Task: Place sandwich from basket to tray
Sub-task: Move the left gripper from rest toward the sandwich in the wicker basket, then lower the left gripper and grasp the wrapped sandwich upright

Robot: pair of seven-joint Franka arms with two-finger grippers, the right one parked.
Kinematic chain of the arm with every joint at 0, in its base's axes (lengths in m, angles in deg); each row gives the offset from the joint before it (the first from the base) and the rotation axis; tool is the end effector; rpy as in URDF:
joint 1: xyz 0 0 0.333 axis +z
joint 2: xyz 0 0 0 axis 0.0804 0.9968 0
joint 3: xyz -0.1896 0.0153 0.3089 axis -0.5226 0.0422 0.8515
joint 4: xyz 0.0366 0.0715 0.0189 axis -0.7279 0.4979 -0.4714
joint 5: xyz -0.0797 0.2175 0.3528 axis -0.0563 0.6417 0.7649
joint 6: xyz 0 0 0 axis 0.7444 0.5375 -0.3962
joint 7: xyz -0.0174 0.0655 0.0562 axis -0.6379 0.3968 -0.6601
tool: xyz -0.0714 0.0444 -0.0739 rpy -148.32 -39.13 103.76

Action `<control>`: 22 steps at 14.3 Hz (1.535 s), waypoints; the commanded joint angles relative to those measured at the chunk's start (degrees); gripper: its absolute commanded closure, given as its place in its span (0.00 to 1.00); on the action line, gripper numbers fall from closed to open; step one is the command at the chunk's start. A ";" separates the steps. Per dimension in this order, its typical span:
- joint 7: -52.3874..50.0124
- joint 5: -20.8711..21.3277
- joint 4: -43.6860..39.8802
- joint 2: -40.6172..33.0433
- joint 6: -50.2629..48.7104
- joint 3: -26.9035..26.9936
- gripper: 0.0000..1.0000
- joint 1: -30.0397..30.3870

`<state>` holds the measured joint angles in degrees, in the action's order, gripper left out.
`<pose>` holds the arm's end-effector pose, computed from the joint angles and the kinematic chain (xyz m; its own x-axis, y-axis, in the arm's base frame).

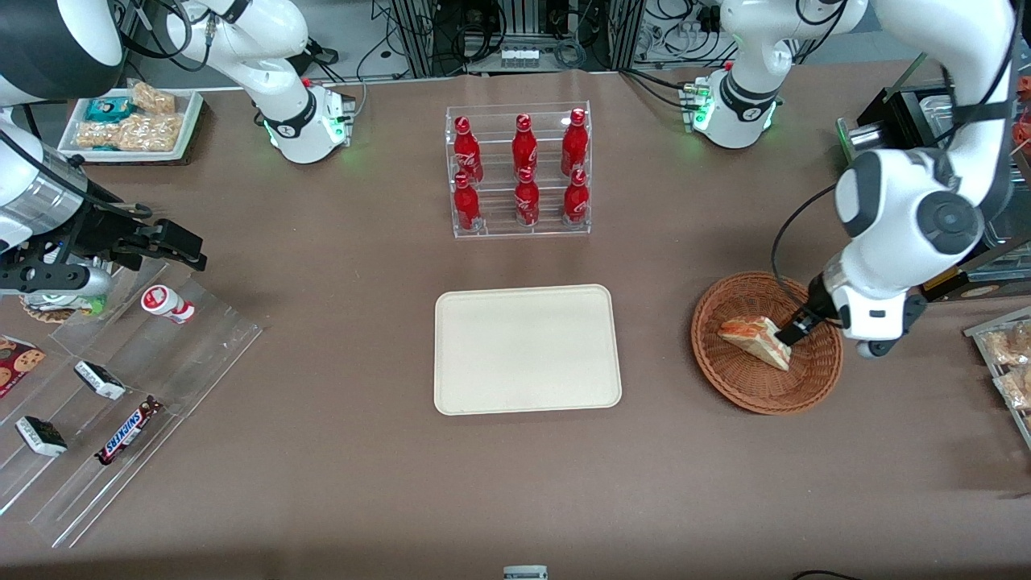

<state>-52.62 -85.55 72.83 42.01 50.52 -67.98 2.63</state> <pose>0.6078 -0.0622 0.3724 0.6934 0.7204 -0.0160 0.7205 -0.6933 0.0126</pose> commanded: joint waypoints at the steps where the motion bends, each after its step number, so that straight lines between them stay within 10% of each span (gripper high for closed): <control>1: -4.90 0.03 0.44 2.87 3.16 -0.27 0.00 -0.13; 8: -6.13 0.56 3.07 8.67 8.44 -0.18 0.04 -0.04; 10: -6.22 0.56 2.90 9.03 8.26 -0.18 0.76 -0.04; 12: -6.40 0.47 1.16 8.86 7.83 -0.18 1.00 0.05; 22: -8.33 4.85 -29.87 11.73 -21.62 -13.79 1.00 -9.94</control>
<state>-59.54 -83.28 48.62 46.52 29.66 -78.95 -3.16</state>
